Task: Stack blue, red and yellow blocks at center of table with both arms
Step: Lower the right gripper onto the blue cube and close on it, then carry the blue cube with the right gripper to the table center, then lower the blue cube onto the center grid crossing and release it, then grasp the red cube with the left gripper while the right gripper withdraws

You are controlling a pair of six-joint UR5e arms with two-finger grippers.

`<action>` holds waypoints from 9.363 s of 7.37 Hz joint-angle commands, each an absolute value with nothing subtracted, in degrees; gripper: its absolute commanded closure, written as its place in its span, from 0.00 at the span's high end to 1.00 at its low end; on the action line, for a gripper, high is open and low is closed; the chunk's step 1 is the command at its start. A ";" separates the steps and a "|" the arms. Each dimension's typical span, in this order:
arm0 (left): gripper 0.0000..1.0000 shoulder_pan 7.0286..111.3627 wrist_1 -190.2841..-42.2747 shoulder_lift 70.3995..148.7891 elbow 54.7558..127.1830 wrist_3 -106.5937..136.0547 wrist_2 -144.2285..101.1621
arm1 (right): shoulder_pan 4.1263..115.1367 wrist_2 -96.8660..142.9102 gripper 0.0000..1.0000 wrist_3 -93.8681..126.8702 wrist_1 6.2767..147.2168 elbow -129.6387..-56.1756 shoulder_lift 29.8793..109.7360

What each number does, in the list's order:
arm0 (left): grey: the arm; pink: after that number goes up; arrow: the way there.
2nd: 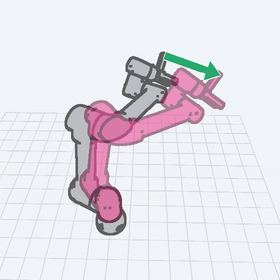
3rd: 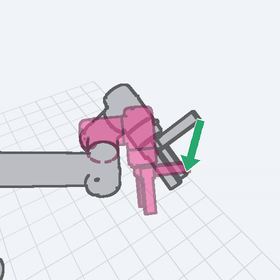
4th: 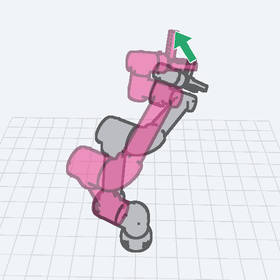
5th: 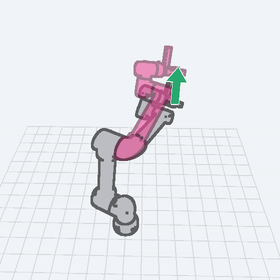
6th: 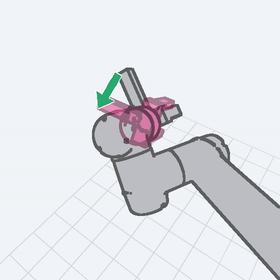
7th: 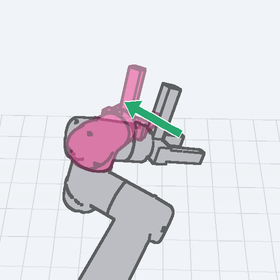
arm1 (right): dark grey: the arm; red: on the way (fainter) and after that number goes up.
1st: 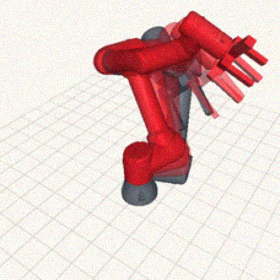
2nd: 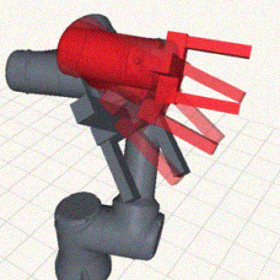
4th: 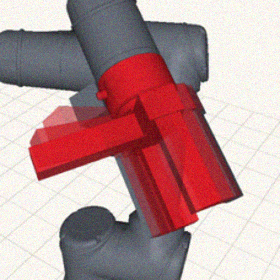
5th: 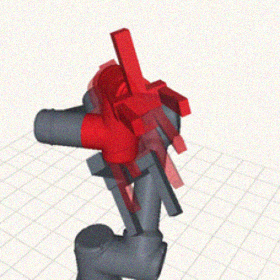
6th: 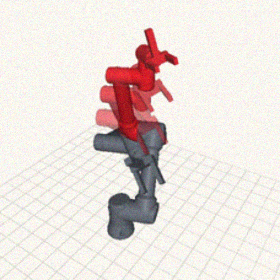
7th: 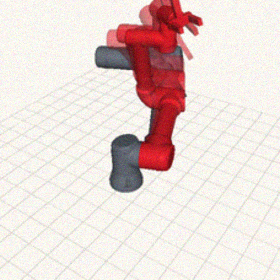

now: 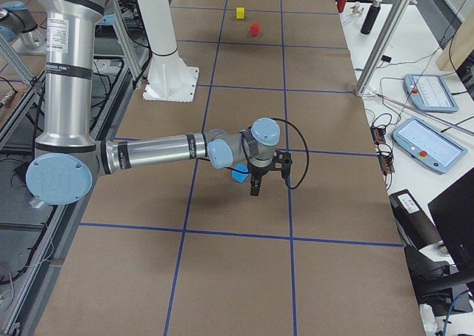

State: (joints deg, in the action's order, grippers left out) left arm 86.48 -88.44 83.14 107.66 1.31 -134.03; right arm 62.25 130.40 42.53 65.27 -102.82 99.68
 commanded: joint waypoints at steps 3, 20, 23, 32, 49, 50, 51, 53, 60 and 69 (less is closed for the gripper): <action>1.00 86.48 -88.42 83.14 107.75 1.41 -134.12 | 55.12 125.78 0.98 63.58 60.82 -105.03 102.22; 1.00 86.57 -88.42 83.14 107.93 1.41 -133.95 | 48.78 123.48 0.00 80.51 56.69 -102.46 98.97; 1.00 86.57 -88.42 83.14 108.28 1.49 -133.95 | 49.40 125.95 0.00 80.51 60.27 -104.41 94.69; 1.00 86.48 -88.33 83.32 107.67 1.32 -133.95 | 34.38 114.53 0.00 74.84 81.65 -82.02 45.63; 1.00 86.48 -88.42 83.23 108.02 3.34 -133.95 | 31.11 113.20 0.00 74.97 82.00 -73.65 38.58; 1.00 86.48 -88.42 83.23 108.02 3.34 -133.95 | 31.03 113.20 0.00 74.97 82.00 -73.65 38.58; 1.00 86.48 -88.42 83.23 108.02 3.34 -133.95 | 30.94 113.20 0.00 74.88 82.00 -73.57 38.58; 1.00 86.48 -88.42 83.23 108.02 3.34 -133.95 | 30.76 113.12 0.00 74.19 82.00 -73.21 38.58; 1.00 86.40 -88.50 83.23 108.19 4.21 -133.95 | 30.50 112.23 1.00 72.86 82.00 -73.91 38.50; 1.00 55.59 -112.29 83.41 108.28 38.94 -123.96 | 41.92 122.00 1.00 62.94 81.83 -102.57 68.11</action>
State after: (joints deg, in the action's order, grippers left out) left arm 61.26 -108.25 83.38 108.35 37.53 -127.59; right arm 41.43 122.00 64.64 81.98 -102.35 66.58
